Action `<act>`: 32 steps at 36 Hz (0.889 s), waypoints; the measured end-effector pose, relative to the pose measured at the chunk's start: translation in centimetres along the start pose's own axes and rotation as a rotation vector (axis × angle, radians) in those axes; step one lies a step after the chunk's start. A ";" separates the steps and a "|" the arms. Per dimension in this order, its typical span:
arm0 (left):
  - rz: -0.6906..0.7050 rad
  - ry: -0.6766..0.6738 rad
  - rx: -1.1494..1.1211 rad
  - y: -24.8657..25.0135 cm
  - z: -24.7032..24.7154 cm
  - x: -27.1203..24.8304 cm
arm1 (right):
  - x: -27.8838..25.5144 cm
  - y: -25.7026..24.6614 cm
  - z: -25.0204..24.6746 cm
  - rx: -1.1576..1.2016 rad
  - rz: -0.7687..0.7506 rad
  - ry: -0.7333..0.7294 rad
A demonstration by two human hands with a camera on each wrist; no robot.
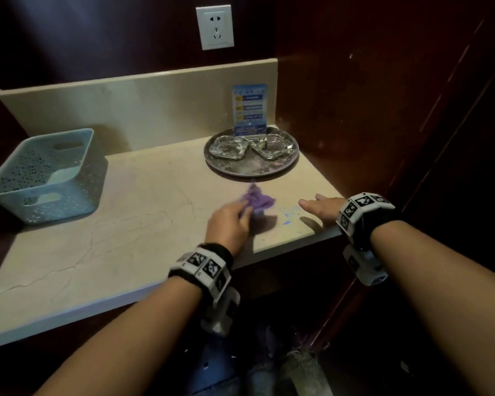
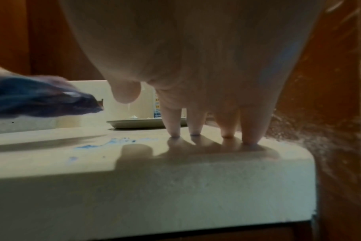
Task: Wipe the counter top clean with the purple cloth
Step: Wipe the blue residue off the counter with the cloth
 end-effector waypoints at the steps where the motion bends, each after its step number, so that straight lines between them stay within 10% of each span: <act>1: -0.032 0.002 0.025 -0.2 -0.4 1.0 | -0.1 0.0 0.0 -0.035 -0.006 -0.005; 9: -0.246 -0.442 0.393 -0.2 4.6 4.1 | 1.0 0.6 0.2 -0.043 -0.004 0.012; 16: 0.009 -0.635 0.377 4.6 7.9 2.6 | 4.4 2.2 1.0 0.065 -0.006 0.037; 25: 0.365 -0.580 0.158 4.9 7.0 -1.1 | 2.9 2.3 0.1 0.060 -0.007 0.030; 32: 0.170 -0.401 0.191 3.6 3.4 3.6 | 4.3 3.7 0.6 0.073 0.010 0.051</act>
Point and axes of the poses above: each hand's wrist, its own x-axis towards the middle knuckle, its own z-axis out of the palm, y = z × x, the point moved 2 cm from there along x, towards the middle knuckle, and after that the axes turned 1 degree about z, right-handed, at the moved point
